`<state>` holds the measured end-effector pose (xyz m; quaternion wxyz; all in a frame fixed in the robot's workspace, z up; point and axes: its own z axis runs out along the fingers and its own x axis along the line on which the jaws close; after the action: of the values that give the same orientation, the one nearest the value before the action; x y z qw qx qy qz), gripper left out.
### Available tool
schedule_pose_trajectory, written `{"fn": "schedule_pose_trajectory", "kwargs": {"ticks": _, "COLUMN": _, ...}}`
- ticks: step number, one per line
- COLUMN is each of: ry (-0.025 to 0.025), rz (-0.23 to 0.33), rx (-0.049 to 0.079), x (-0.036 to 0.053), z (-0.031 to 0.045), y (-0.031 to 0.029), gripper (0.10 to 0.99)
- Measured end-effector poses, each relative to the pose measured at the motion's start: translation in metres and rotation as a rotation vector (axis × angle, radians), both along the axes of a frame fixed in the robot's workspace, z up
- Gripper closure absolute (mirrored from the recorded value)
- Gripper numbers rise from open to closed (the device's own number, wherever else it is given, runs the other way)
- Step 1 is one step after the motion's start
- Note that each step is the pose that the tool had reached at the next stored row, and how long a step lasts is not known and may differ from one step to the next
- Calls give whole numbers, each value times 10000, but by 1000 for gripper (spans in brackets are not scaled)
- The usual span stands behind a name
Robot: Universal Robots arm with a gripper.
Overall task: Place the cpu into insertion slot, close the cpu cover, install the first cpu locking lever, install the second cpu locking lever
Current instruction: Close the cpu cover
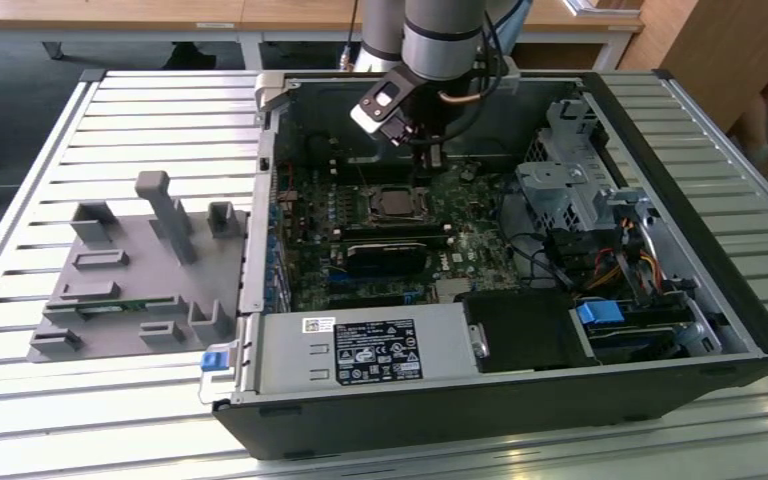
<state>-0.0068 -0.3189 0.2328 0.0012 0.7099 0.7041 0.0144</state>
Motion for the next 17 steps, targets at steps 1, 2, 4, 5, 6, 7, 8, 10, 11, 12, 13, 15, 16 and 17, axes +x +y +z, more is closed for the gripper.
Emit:
{"fn": "schedule_pose_trajectory", "kwargs": {"ticks": 1, "ry": 0, "rz": 0, "rx": 0, "x": -10, "z": -2, "y": 0, "gripper": 973}}
{"fn": "schedule_pose_trajectory", "kwargs": {"ticks": 2, "ry": 0, "rz": 0, "rx": 0, "x": -24, "z": -5, "y": 0, "gripper": 973}}
{"fn": "schedule_pose_trajectory", "kwargs": {"ticks": 4, "ry": 1, "rz": 1, "rx": -1, "x": -53, "z": -10, "y": 0, "gripper": 973}}
{"fn": "schedule_pose_trajectory", "kwargs": {"ticks": 5, "ry": 0, "rz": 1, "rx": 0, "x": -65, "z": -15, "y": 0, "gripper": 973}}
{"fn": "schedule_pose_trajectory", "kwargs": {"ticks": 6, "ry": 0, "rz": 0, "rx": 0, "x": -76, "z": -22, "y": 0, "gripper": 973}}
{"fn": "schedule_pose_trajectory", "kwargs": {"ticks": 7, "ry": 1, "rz": 1, "rx": -1, "x": -86, "z": -32, "y": 0, "gripper": 973}}
{"fn": "schedule_pose_trajectory", "kwargs": {"ticks": 8, "ry": 0, "rz": 0, "rx": 0, "x": -96, "z": -47, "y": 0, "gripper": 973}}
{"fn": "schedule_pose_trajectory", "kwargs": {"ticks": 10, "ry": 1, "rz": 0, "rx": -1, "x": -119, "z": -76, "y": 0, "gripper": 973}}
{"fn": "schedule_pose_trajectory", "kwargs": {"ticks": 11, "ry": 1, "rz": 0, "rx": -2, "x": -130, "z": -84, "y": 0, "gripper": 973}}
{"fn": "schedule_pose_trajectory", "kwargs": {"ticks": 12, "ry": 0, "rz": 0, "rx": -1, "x": -142, "z": -91, "y": 0, "gripper": 973}}
{"fn": "schedule_pose_trajectory", "kwargs": {"ticks": 13, "ry": 1, "rz": 0, "rx": -1, "x": -157, "z": -97, "y": 0, "gripper": 973}}
{"fn": "schedule_pose_trajectory", "kwargs": {"ticks": 15, "ry": 0, "rz": 1, "rx": 0, "x": -188, "z": -113, "y": 0, "gripper": 973}}
{"fn": "schedule_pose_trajectory", "kwargs": {"ticks": 16, "ry": 0, "rz": 0, "rx": 0, "x": -205, "z": -122, "y": 0, "gripper": 973}}
{"fn": "schedule_pose_trajectory", "kwargs": {"ticks": 17, "ry": 0, "rz": 0, "rx": 0, "x": -223, "z": -132, "y": 0, "gripper": 973}}
